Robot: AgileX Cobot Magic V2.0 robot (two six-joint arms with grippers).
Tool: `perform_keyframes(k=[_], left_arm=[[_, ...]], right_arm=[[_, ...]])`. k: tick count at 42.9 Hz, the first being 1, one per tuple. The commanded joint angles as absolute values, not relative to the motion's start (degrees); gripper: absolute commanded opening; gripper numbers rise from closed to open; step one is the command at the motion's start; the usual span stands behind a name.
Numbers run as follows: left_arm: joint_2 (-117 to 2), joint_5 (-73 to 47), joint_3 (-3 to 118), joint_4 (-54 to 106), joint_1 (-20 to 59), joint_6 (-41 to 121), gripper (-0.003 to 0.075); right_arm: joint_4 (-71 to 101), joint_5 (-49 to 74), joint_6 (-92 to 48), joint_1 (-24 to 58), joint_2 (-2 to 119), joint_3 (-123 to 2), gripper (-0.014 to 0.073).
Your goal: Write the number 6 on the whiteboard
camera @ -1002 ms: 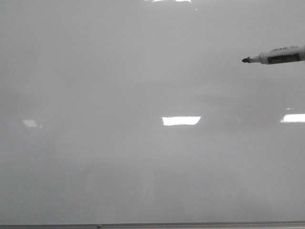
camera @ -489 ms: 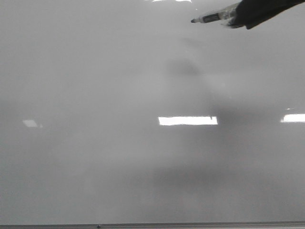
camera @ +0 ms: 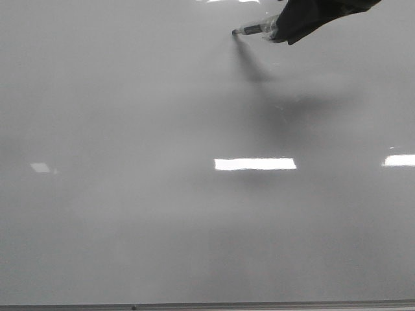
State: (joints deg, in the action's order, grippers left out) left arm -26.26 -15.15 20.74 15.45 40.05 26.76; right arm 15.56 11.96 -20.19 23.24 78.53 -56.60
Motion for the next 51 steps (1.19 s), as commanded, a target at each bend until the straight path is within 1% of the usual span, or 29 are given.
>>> perform_keyframes(k=[1,9,13,22,31,39,51], left_arm=[[-26.3,-10.3,22.3,16.4,40.0,26.1,-0.0020],[-26.3,-10.3,22.3,16.4,40.0,26.1,-0.0020],[-26.3,-10.3,22.3,16.4,40.0,26.1,-0.0020],[-26.3,-10.3,22.3,16.3,40.0,26.1,-0.0020],[-26.3,-10.3,22.3,16.3,40.0,26.1,-0.0020],[-26.3,-10.3,22.3,16.3,40.0,26.1,-0.0020],[-26.3,-10.4,22.3,16.3,40.0,26.1,-0.0020]], right_arm=[[15.6,10.6,-20.3,24.1,78.9,-58.4,-0.0059],[14.0,17.7,-20.6,27.8,83.4,-58.4,-0.0059],[14.0,20.4,-20.6,28.0,84.8,-58.1,-0.0059],[14.0,20.0,-19.6,25.9,83.0,-54.8,-0.0059],[14.0,18.5,-19.6,23.2,81.2,-54.5,-0.0059],[14.0,16.5,-19.6,23.3,81.4,-55.8,-0.0059],[14.0,17.1,-19.6,25.4,84.8,-60.2,-0.0059]])
